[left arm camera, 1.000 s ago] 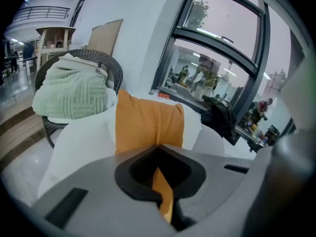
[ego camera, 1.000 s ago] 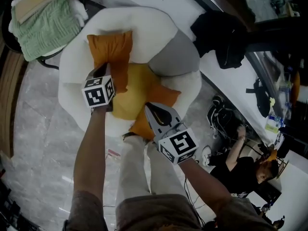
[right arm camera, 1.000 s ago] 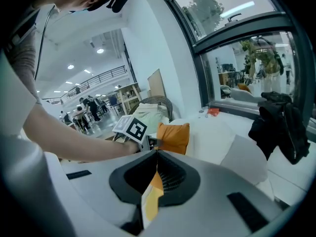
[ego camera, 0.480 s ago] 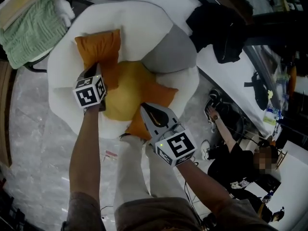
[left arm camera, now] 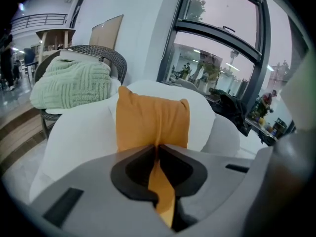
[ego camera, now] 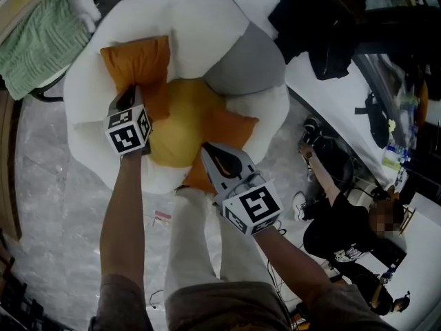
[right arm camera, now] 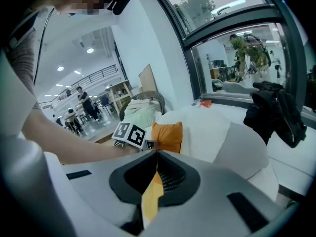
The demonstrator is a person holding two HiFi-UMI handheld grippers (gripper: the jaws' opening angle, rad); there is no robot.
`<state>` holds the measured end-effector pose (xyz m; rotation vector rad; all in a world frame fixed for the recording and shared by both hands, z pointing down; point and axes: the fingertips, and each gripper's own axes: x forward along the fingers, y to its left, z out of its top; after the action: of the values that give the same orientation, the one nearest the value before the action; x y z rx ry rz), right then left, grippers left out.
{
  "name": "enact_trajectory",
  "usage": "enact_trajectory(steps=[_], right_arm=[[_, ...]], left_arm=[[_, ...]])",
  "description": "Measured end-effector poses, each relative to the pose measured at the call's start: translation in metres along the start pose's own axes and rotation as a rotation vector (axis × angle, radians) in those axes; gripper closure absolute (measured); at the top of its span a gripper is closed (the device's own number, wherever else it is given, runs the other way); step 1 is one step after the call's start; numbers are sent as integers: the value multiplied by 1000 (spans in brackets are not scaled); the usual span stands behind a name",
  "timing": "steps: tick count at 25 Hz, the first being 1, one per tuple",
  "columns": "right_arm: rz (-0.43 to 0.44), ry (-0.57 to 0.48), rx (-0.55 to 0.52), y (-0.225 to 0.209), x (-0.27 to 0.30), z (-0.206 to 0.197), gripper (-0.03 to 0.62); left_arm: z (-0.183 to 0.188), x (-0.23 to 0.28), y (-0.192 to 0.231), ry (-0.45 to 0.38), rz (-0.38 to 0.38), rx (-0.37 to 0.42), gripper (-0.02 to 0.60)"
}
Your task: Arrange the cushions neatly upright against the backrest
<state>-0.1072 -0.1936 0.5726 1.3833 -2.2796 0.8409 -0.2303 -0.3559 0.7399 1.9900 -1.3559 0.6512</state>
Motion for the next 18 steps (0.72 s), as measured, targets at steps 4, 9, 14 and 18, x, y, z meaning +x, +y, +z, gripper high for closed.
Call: enact_trajectory(steps=[4, 9, 14, 18], right_arm=[[-3, -10, 4, -3, -7, -2, 574], [-30, -27, 4, -22, -27, -3, 574], [-58, -41, 2, -50, -53, -8, 574], [-83, -49, 8, -77, -80, -14, 574]], left_arm=[[0, -4, -2, -22, 42, -4, 529], [1, -12, -10, -44, 82, -11, 474], [-11, -16, -58, -34, 29, 50, 463], [-26, -10, -114, -15, -31, 87, 463]])
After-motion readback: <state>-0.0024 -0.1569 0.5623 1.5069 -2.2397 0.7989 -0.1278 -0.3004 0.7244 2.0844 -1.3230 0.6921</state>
